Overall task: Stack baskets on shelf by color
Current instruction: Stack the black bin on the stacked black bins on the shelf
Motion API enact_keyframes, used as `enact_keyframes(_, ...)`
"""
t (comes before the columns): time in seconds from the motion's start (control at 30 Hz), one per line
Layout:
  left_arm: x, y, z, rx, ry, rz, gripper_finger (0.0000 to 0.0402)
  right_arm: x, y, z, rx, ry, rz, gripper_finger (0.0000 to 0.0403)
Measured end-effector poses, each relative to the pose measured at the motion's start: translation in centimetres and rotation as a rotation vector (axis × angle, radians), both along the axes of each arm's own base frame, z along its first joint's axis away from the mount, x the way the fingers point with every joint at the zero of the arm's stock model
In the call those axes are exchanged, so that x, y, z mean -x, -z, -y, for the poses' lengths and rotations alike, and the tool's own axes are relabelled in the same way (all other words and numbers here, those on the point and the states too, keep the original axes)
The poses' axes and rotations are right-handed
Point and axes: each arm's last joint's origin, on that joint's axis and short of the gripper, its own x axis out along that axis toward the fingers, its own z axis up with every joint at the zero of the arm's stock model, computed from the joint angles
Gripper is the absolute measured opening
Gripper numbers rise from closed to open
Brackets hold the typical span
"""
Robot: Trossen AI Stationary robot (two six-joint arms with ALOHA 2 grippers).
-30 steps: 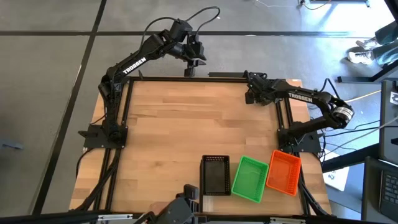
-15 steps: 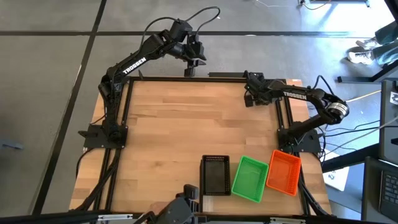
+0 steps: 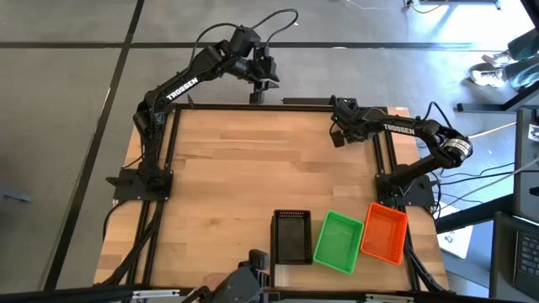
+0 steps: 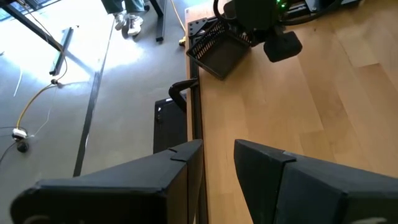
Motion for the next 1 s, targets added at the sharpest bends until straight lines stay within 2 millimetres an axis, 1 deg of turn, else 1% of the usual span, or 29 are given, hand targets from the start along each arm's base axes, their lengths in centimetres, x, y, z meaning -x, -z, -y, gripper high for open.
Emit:
enact_keyframes(0.27, 0.0, 0.0, 0.0, 0.000, 0.000, 0.000, 0.0085, 0.1, 0.0, 0.1, 0.003, -0.114, -0.071, 0.0072)
enact_keyframes(0.43, 0.0, 0.0, 0.0, 0.000, 0.000, 0.000, 0.0085, 0.1, 0.0, 0.1, 0.004, -0.126, -0.083, 0.0072)
enact_keyframes(0.7, 0.0, 0.0, 0.0, 0.000, 0.000, 0.000, 0.0085, -0.4, 1.9, 0.6, -0.091, -0.161, -0.101, 0.0072)
enact_keyframes(0.8, 0.0, 0.0, 0.0, 0.000, 0.000, 0.000, 0.0085, -0.4, 2.2, 0.6, -0.126, -0.145, -0.089, 0.0055)
enact_keyframes(0.9, 0.0, 0.0, 0.0, 0.000, 0.000, 0.000, 0.0085, -0.4, 2.1, 0.4, -0.164, -0.155, -0.063, 0.0014)
enact_keyframes(1.0, 0.0, 0.0, 0.0, 0.000, 0.000, 0.000, 0.0085, -0.4, 1.5, 0.0, -0.193, -0.153, -0.061, 0.0009)
